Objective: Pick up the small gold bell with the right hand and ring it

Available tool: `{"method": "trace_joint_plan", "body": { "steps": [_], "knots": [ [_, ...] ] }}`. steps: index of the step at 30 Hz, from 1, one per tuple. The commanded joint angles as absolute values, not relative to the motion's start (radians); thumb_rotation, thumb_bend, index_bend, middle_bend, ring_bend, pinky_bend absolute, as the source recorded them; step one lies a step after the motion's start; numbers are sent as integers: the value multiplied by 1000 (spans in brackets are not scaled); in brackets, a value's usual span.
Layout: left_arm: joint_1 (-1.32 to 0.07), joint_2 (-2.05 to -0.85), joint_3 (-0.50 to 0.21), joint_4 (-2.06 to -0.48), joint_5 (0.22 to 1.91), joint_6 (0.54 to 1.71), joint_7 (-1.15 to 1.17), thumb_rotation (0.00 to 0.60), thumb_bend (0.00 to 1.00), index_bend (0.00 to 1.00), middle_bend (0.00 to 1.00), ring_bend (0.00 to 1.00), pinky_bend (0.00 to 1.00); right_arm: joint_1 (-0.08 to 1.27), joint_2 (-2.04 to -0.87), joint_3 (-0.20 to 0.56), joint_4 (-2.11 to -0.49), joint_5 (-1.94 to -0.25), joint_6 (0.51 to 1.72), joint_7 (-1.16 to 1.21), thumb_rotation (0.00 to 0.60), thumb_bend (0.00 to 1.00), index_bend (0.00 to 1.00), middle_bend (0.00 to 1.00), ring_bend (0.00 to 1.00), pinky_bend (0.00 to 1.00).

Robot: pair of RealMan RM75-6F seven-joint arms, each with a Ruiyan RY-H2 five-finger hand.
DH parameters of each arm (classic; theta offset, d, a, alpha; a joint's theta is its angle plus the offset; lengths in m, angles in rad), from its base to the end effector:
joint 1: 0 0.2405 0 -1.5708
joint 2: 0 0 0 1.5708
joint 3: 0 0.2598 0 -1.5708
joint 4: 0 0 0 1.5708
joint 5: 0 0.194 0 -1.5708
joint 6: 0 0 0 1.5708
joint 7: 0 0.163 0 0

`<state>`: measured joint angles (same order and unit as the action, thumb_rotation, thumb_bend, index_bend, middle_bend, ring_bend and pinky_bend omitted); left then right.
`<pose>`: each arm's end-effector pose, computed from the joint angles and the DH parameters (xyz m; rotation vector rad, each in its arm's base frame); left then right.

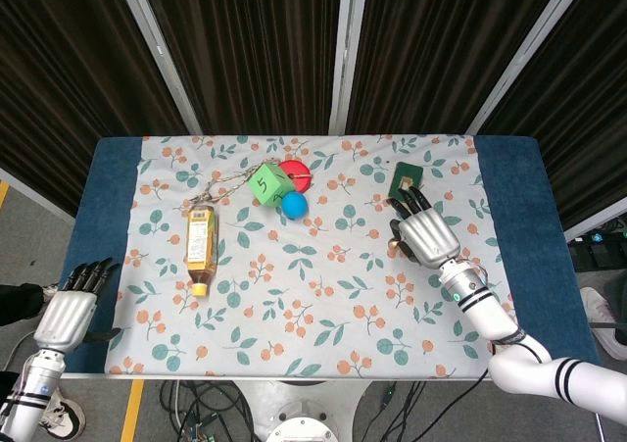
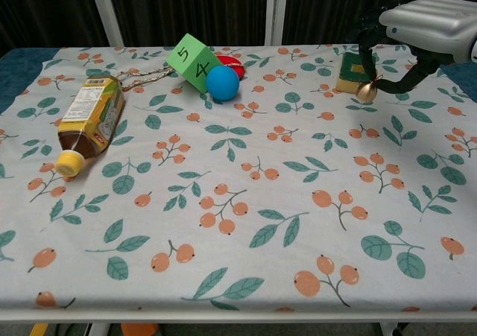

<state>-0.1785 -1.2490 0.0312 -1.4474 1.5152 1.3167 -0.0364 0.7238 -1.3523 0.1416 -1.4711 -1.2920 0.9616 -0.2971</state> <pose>-0.3247 0.2112 0.1098 -1.5845 -1.0165 -0.8107 -0.1695 -0.3728 0.0559 1.9251 -0.6710 0.8517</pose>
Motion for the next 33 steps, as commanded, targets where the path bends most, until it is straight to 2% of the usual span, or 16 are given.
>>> {"method": "trace_joint_plan", "body": {
  "steps": [1,5,7,9,12,14,16,18,21,22,24,25,28,33],
  "knots": [
    [-178,-1249,32,-1447,1515,1317,-37,600,0,0,0,0,7,721,-1360,132,-1443,-1310,985,-353,600,428,817,169,0,0],
    [-177,-1250,32,-1445,1515,1317,-40,600,0,0,0,0,7,721,-1290,173,-1603,-1232,844,-58,600,431,820,164,0,0],
    [-179,-1250,32,-1445,1515,1316,-40,600,0,0,0,0,7,727,-1298,148,-1519,-1337,918,-196,600,436,823,168,0,0],
    [-179,-1250,33,-1446,1517,1315,-39,600,0,0,0,0,7,718,-1346,140,-1461,-1360,983,-296,600,438,829,175,0,0],
    [-178,-1250,33,-1446,1516,1316,-39,600,0,0,0,0,7,712,-1346,152,-1492,-1313,956,-230,600,440,830,169,0,0],
    [-178,-1250,33,-1444,1515,1315,-40,600,0,0,0,0,7,710,-1370,132,-1424,-1371,1020,-350,600,444,830,168,0,0],
    [-178,-1250,34,-1443,1514,1313,-41,600,0,0,0,0,7,699,-1382,141,-1471,-1331,994,-249,600,445,832,169,0,0],
    [-179,-1251,34,-1442,1514,1312,-41,600,0,0,0,0,7,705,-1345,162,-1528,-1303,939,-123,600,443,830,166,0,0],
    [-181,-1252,33,-1444,1515,1313,-40,600,0,0,0,0,7,706,-1379,143,-1427,-1396,1034,-278,600,443,839,175,0,0],
    [-181,-1251,33,-1445,1516,1314,-39,600,0,0,0,0,7,701,-1393,149,-1440,-1379,1034,-241,600,444,844,178,0,0],
    [-180,-1249,33,-1446,1516,1315,-37,600,0,0,0,0,7,697,-1358,177,-1552,-1308,950,-23,600,444,846,174,0,0],
    [-180,-1249,32,-1447,1515,1315,-37,600,0,0,0,0,7,701,-1337,181,-1564,-1316,937,9,600,445,846,173,0,0],
    [-181,-1248,33,-1448,1515,1313,-37,600,0,0,0,0,7,703,-1365,146,-1451,-1424,1026,-193,600,450,847,181,0,0],
    [-182,-1249,32,-1450,1516,1312,-36,600,0,0,0,0,7,700,-1368,151,-1460,-1375,1000,-186,600,450,847,176,0,0]
  ]
}}
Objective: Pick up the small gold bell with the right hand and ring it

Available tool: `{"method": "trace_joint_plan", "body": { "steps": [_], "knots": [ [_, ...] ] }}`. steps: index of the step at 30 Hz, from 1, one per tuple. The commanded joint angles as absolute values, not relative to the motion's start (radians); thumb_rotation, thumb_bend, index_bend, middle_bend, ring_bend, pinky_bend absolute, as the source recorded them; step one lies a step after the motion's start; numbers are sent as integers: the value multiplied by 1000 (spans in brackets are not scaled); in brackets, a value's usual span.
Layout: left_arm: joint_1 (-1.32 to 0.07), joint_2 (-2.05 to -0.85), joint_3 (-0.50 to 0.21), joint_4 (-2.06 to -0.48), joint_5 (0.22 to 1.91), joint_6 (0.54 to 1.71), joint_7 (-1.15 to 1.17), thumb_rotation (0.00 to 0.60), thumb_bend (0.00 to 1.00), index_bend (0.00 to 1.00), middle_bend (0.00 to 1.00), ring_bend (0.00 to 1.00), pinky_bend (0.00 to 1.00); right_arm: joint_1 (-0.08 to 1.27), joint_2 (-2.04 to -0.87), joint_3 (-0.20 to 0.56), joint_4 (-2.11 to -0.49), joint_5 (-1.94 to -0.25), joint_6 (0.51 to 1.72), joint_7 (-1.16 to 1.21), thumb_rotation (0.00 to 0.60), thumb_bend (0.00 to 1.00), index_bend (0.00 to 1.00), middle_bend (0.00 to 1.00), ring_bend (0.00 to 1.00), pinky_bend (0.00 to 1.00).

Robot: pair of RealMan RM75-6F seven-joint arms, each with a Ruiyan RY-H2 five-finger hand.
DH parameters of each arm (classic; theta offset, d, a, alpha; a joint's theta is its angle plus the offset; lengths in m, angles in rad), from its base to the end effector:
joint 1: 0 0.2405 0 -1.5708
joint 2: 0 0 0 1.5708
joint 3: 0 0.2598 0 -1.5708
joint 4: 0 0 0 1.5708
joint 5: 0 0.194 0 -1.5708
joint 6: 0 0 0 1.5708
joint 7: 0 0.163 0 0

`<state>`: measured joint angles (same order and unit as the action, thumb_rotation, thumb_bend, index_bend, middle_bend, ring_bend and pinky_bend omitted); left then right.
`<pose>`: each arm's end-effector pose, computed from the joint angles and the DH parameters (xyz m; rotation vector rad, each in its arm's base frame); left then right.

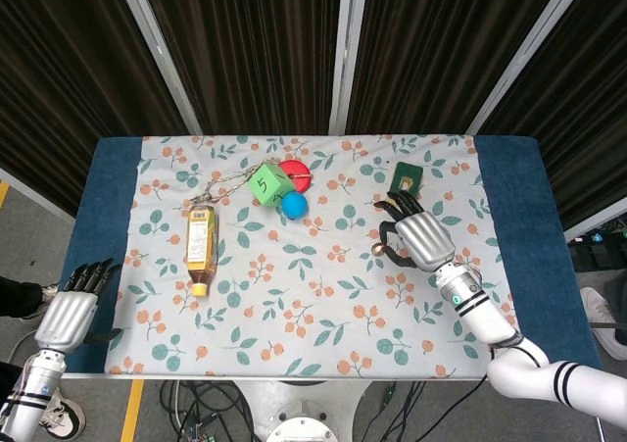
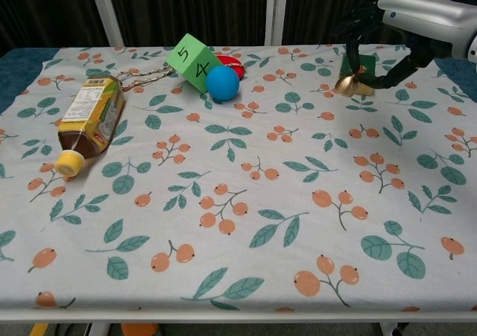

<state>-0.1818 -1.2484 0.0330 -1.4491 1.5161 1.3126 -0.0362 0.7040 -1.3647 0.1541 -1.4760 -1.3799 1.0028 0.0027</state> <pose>-0.3241 0.2117 0.1089 -1.5905 -1.0185 -0.8097 -0.1588 -0.3657 0.0559 1.8789 -0.9025 1.0986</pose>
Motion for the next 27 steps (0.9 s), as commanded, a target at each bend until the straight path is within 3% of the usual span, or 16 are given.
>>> {"method": "trace_joint_plan", "body": {
  "steps": [1,27],
  "knots": [
    [-183,-1249,32,-1450,1516,1312,-35,600,0,0,0,0,7,700,-1370,148,-1456,-1373,999,-197,600,451,846,177,0,0],
    [-177,-1254,37,-1435,1518,1319,-50,600,0,0,0,0,7,734,-1459,93,-1373,-1277,878,-401,600,450,835,166,0,0]
  ]
}}
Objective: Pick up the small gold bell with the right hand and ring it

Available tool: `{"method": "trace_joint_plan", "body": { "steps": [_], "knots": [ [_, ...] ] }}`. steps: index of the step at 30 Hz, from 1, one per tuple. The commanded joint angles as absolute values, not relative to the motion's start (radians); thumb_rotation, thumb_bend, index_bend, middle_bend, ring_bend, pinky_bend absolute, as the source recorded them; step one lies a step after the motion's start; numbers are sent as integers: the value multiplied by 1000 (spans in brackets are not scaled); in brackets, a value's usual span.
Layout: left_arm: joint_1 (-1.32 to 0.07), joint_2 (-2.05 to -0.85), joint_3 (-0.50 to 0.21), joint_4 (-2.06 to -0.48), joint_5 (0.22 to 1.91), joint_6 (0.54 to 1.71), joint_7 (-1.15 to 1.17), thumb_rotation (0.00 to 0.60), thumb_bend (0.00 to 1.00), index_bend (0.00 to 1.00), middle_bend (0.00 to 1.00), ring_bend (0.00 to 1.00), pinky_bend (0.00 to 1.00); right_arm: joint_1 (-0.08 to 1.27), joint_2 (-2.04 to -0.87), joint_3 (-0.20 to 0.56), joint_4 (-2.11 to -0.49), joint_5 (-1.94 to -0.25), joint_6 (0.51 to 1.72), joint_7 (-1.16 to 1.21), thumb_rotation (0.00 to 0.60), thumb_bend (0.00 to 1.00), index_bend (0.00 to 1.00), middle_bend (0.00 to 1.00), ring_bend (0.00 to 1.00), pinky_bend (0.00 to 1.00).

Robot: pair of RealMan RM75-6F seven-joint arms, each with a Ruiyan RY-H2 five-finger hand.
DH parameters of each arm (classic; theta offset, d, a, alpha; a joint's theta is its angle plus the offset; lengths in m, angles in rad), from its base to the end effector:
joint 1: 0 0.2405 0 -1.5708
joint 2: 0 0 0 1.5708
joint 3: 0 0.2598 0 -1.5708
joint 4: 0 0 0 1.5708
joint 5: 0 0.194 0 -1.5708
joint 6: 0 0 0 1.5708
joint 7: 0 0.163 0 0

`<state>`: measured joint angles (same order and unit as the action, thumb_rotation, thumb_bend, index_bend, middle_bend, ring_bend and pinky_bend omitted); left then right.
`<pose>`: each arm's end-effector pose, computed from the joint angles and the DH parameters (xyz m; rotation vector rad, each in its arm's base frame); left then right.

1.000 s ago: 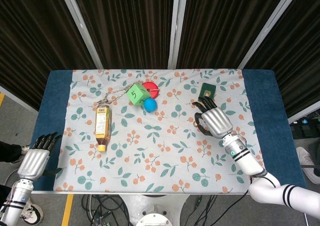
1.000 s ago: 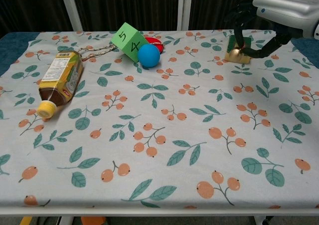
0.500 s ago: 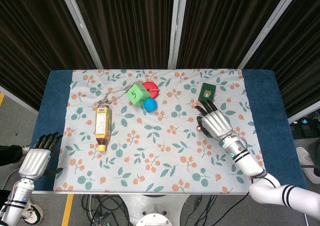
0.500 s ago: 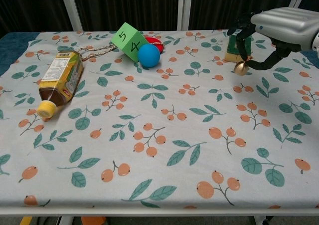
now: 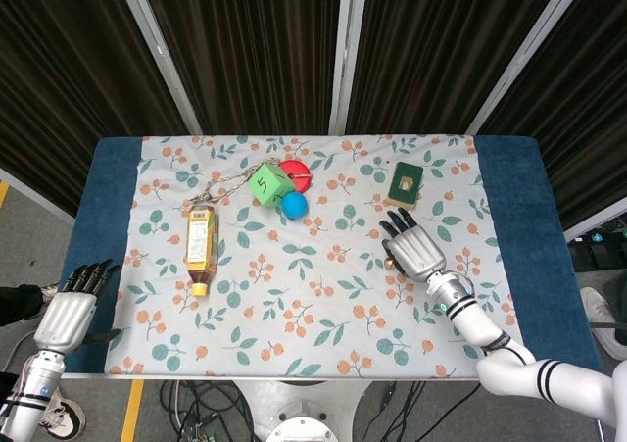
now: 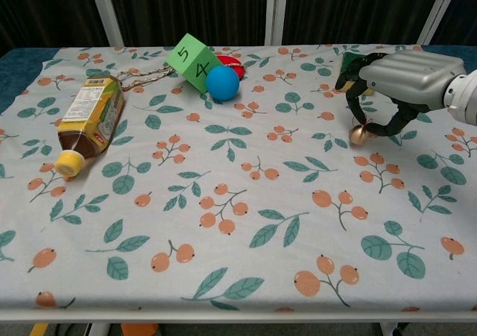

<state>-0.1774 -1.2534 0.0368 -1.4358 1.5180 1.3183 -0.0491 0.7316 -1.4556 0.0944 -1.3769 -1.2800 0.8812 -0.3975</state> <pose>-0.3268 0.2099 0.1088 -1.5853 -1.0234 -0.8114 -0.1858 -0.3641 0.0103 2.0359 -0.6332 0.6923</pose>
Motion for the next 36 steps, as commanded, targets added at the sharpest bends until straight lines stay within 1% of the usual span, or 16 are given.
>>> {"method": "trace_joint_plan", "body": {
  "steps": [1,6,9,11,12,15,17,19,21,24,26,29,30,32,34,36],
  "knots": [
    [-177,-1255,37,-1434,1519,1319,-50,600,0,0,0,0,7,735,-1462,92,-1371,-1275,876,-404,600,449,832,165,0,0],
    [-177,-1257,37,-1430,1520,1320,-53,600,0,0,0,0,7,738,-1463,93,-1370,-1268,870,-406,600,395,808,159,0,0],
    [-177,-1257,36,-1430,1520,1320,-53,600,0,0,0,0,7,740,-1459,89,-1372,-1262,861,-410,600,346,750,147,0,0],
    [-176,-1257,37,-1430,1520,1321,-53,600,0,0,0,0,7,742,-1455,87,-1377,-1252,850,-415,600,296,690,128,0,0],
    [-176,-1256,37,-1430,1520,1322,-53,600,0,0,0,0,7,744,-1452,86,-1379,-1244,844,-420,600,263,639,112,0,0],
    [-176,-1256,35,-1432,1519,1323,-51,600,0,0,0,0,7,745,-1444,87,-1390,-1226,838,-434,600,180,425,48,0,0],
    [-175,-1255,34,-1433,1519,1326,-50,600,0,0,0,0,7,741,-1436,91,-1401,-1228,854,-433,600,132,235,8,0,0],
    [-175,-1254,32,-1434,1518,1328,-49,600,0,0,0,0,7,734,-1422,97,-1418,-1236,877,-421,600,99,101,0,0,0],
    [-175,-1252,31,-1437,1518,1330,-48,600,0,0,0,0,7,722,-1402,99,-1443,-1247,902,-403,600,73,17,0,0,0],
    [-173,-1249,28,-1443,1521,1341,-45,600,0,0,0,0,7,676,-1352,89,-1505,-1278,972,-369,600,54,0,0,0,0],
    [-170,-1247,24,-1447,1521,1351,-41,600,0,0,0,0,7,622,-1306,70,-1554,-1314,1055,-345,600,44,0,0,0,0],
    [-164,-1246,15,-1450,1515,1369,-38,600,0,0,0,0,7,511,-1252,26,-1599,-1394,1226,-292,600,40,0,0,0,0],
    [-161,-1245,11,-1453,1511,1376,-39,600,0,0,0,0,7,460,-1242,2,-1597,-1426,1298,-263,600,40,0,0,0,0],
    [-158,-1245,2,-1455,1506,1388,-38,600,0,0,0,0,7,388,-1233,-38,-1578,-1464,1381,-211,600,40,0,0,0,0],
    [-155,-1246,-7,-1450,1504,1404,-31,600,0,0,0,0,7,319,-1234,-77,-1536,-1485,1443,-174,600,40,0,0,0,0],
    [-153,-1248,-14,-1442,1501,1415,-23,600,0,0,0,0,7,273,-1246,-96,-1494,-1488,1477,-154,600,40,0,0,0,0]
  ]
}}
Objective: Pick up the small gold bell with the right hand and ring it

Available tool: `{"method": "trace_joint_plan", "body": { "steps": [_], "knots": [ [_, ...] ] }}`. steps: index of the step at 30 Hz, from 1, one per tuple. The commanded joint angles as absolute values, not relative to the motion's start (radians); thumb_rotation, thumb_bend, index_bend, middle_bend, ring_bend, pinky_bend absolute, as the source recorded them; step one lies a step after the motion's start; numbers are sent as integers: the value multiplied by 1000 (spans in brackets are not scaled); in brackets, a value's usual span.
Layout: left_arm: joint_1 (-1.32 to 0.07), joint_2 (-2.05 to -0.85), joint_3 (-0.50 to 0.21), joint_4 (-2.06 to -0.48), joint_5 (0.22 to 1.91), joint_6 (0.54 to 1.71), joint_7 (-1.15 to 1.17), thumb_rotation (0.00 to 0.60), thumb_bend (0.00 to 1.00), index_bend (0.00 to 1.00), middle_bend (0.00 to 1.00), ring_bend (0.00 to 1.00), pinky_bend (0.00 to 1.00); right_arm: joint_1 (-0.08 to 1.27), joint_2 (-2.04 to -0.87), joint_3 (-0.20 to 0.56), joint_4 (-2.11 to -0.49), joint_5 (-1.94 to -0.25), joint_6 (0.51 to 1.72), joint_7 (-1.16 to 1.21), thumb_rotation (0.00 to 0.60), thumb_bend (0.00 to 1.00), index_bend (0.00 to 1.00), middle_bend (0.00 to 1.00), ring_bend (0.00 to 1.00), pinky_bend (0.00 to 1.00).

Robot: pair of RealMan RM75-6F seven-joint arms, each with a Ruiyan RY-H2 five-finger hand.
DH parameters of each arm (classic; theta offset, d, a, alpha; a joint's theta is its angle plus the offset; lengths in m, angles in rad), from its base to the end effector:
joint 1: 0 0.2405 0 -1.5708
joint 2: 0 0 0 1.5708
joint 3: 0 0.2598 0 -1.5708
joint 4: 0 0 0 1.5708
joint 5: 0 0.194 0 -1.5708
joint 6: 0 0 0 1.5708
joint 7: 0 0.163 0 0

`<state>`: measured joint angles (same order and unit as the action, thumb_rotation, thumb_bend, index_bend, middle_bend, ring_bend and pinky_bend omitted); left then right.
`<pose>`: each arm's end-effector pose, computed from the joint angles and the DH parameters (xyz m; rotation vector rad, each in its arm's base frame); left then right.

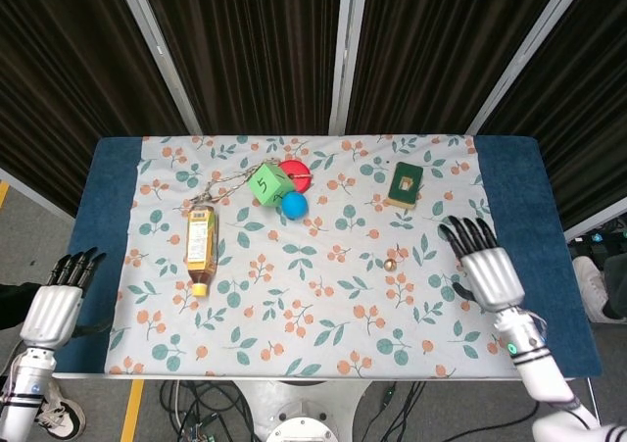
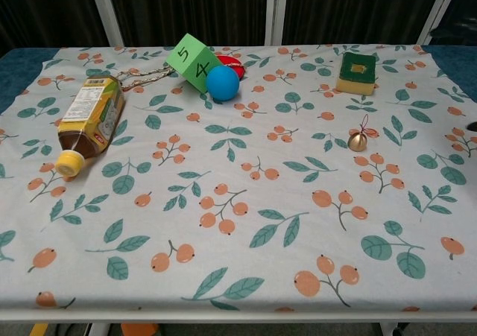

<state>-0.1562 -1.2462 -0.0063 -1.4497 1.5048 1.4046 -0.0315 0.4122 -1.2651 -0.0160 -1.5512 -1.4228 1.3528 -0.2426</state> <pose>-0.3213 0.2144 0.1295 -1.4925 -0.9440 -0.8762 -0.2536 -0.2787 0.1066 1.6828 -0.7134 0.8636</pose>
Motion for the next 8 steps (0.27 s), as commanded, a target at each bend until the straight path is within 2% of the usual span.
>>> {"method": "trace_joint_plan", "body": {
  "steps": [1,8],
  "knots": [
    [-152,-1249,-18,-1438,1497,1418,-15,600,0,0,0,0,7,249,-1258,-101,-1465,-1485,1490,-135,600,40,0,0,0,0],
    [-150,-1242,-29,-1459,1485,1426,22,600,0,0,0,0,7,186,-1317,-95,-1350,-1490,1517,-62,600,42,0,0,0,0]
  ]
}}
